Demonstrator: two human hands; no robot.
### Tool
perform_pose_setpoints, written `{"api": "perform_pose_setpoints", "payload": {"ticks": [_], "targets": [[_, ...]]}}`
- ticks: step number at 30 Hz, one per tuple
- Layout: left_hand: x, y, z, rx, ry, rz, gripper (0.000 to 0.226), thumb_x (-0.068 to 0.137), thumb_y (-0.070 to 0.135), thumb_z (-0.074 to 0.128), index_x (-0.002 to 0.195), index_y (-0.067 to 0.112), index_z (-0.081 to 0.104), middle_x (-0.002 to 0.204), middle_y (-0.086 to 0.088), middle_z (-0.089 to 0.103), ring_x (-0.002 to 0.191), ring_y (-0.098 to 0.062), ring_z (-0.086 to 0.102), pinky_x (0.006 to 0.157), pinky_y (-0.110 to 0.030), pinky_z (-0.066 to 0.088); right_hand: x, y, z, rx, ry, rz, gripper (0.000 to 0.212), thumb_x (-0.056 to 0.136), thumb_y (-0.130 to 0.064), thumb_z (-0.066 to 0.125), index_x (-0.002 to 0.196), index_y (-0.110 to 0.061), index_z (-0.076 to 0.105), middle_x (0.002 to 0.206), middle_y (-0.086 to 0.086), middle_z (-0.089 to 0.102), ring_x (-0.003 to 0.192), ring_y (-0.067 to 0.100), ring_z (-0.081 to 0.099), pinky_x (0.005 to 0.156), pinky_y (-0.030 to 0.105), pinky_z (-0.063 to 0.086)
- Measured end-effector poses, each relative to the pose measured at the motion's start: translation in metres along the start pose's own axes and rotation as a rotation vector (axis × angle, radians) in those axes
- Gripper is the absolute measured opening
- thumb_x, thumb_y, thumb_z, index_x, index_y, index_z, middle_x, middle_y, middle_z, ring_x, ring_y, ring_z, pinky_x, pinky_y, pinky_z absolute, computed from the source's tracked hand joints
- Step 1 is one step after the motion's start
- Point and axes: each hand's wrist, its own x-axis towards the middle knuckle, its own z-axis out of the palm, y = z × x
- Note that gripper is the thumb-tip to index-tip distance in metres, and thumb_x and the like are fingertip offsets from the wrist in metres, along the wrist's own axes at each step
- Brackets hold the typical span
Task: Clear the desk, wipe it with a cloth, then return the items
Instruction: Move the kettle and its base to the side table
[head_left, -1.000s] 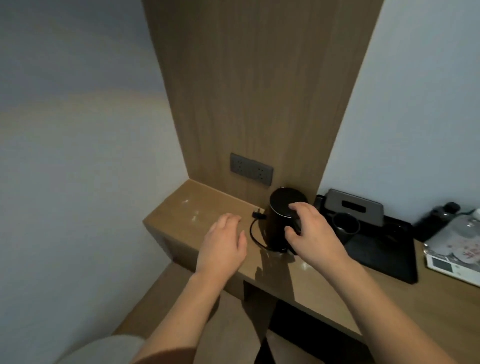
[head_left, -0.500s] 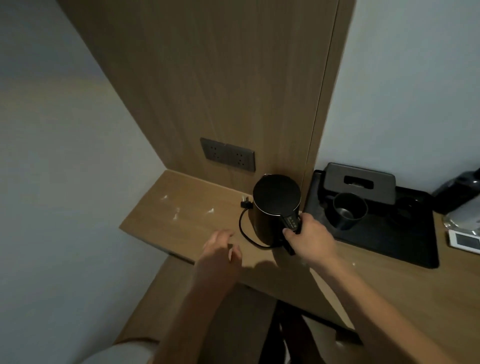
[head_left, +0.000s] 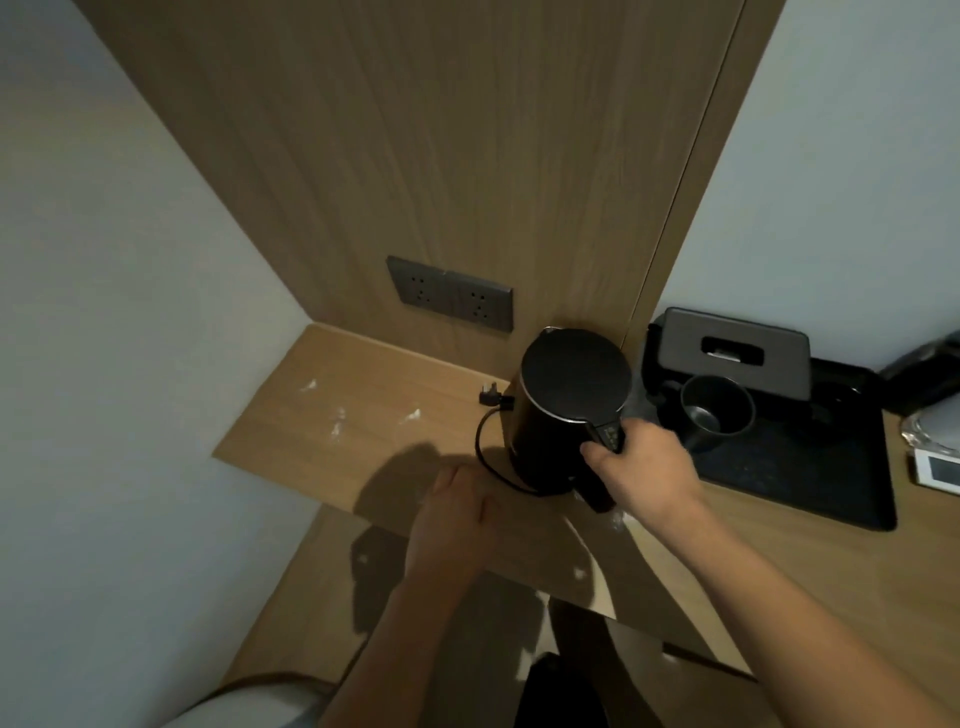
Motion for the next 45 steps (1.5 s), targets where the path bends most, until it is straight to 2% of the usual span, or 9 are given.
{"api": "perform_pose_setpoints", "payload": {"ticks": [3, 10, 14, 17, 20, 29, 35, 38, 45], "targets": [[0.0, -0.004, -0.017, 0.021, -0.005, -0.048, 0.038, 0.099, 0.02, 0.053, 0.136, 0.012, 0.055, 0.138, -0.005, 0.051, 0.116, -0.022, 0.057, 0.091, -0.031, 0.044, -0.015, 0.003, -0.033, 0.083, 0.046, -0.04, 0.022, 0.087, -0.036, 0.068, 0.085, -0.014, 0.065, 0.081, 0.005, 0.067, 0.081, 0.026, 0.064, 0.069, 0.038, 0.052], [0.056, 0.011, -0.003, -0.004, -0.207, -0.148, 0.049, 0.095, 0.027, 0.064, 0.135, 0.002, 0.052, 0.137, -0.015, 0.052, 0.118, -0.027, 0.055, 0.09, -0.025, 0.042, -0.047, 0.022, -0.082, 0.142, 0.142, -0.005, 0.024, 0.086, -0.036, 0.07, 0.076, -0.016, 0.062, 0.069, 0.002, 0.065, 0.062, 0.018, 0.06, 0.052, 0.03, 0.039], [0.086, 0.035, 0.033, -0.01, -0.327, -0.18, 0.088, 0.076, 0.054, 0.069, 0.148, 0.012, 0.042, 0.148, -0.012, 0.044, 0.131, -0.032, 0.048, 0.108, -0.041, 0.044, -0.054, 0.04, -0.086, 0.125, 0.169, 0.06, 0.023, 0.086, -0.035, 0.07, 0.074, -0.017, 0.061, 0.068, -0.001, 0.062, 0.062, 0.014, 0.057, 0.05, 0.027, 0.037], [0.087, 0.044, 0.064, 0.116, -0.379, -0.122, 0.077, 0.084, 0.054, 0.069, 0.146, 0.017, 0.042, 0.144, -0.01, 0.044, 0.13, -0.031, 0.046, 0.102, -0.032, 0.039, -0.056, 0.048, -0.084, 0.078, 0.183, 0.083, 0.026, 0.085, -0.036, 0.07, 0.07, -0.021, 0.055, 0.064, -0.006, 0.055, 0.059, 0.011, 0.052, 0.047, 0.024, 0.03], [0.081, 0.041, 0.086, 0.21, -0.425, -0.107, 0.092, 0.078, 0.061, 0.069, 0.151, 0.02, 0.032, 0.151, -0.013, 0.035, 0.14, -0.036, 0.032, 0.113, -0.048, 0.032, -0.055, 0.053, -0.08, 0.087, 0.174, 0.092, 0.024, 0.086, -0.037, 0.07, 0.075, -0.018, 0.059, 0.067, -0.003, 0.058, 0.065, 0.017, 0.057, 0.049, 0.025, 0.032], [0.078, 0.035, 0.087, 0.228, -0.337, -0.108, 0.086, 0.079, 0.059, 0.071, 0.145, 0.017, 0.036, 0.147, -0.01, 0.036, 0.14, -0.036, 0.03, 0.113, -0.05, 0.033, -0.054, 0.053, -0.075, 0.105, 0.157, 0.09, 0.025, 0.087, -0.036, 0.069, 0.074, -0.018, 0.058, 0.068, -0.003, 0.059, 0.065, 0.017, 0.057, 0.053, 0.027, 0.036], [0.08, 0.04, 0.097, 0.295, -0.351, -0.062, 0.103, 0.073, 0.065, 0.075, 0.15, 0.017, 0.026, 0.149, -0.009, 0.032, 0.139, -0.034, 0.031, 0.109, -0.049, 0.036, -0.056, 0.055, -0.077, 0.182, 0.185, 0.103, 0.025, 0.086, -0.035, 0.07, 0.072, -0.018, 0.058, 0.064, -0.002, 0.059, 0.057, 0.012, 0.054, 0.048, 0.025, 0.035], [0.081, 0.035, 0.102, 0.33, -0.318, -0.044, 0.111, 0.072, 0.064, 0.076, 0.155, 0.017, 0.017, 0.151, -0.009, 0.033, 0.139, -0.035, 0.033, 0.11, -0.049, 0.036, -0.055, 0.063, -0.078, 0.329, 0.217, 0.115, 0.025, 0.083, -0.036, 0.073, 0.078, -0.012, 0.066, 0.073, 0.007, 0.07, 0.071, 0.025, 0.067, 0.065, 0.043, 0.057], [0.08, 0.029, 0.105, 0.401, -0.285, -0.025, 0.107, 0.078, 0.065, 0.067, 0.157, 0.017, 0.014, 0.152, -0.01, 0.032, 0.137, -0.036, 0.036, 0.113, -0.05, 0.031, -0.061, 0.067, -0.084, 0.549, 0.294, 0.056, 0.016, 0.085, -0.029, 0.073, 0.077, -0.016, 0.069, 0.074, 0.004, 0.073, 0.078, 0.033, 0.07, 0.075, 0.058, 0.056]]}}
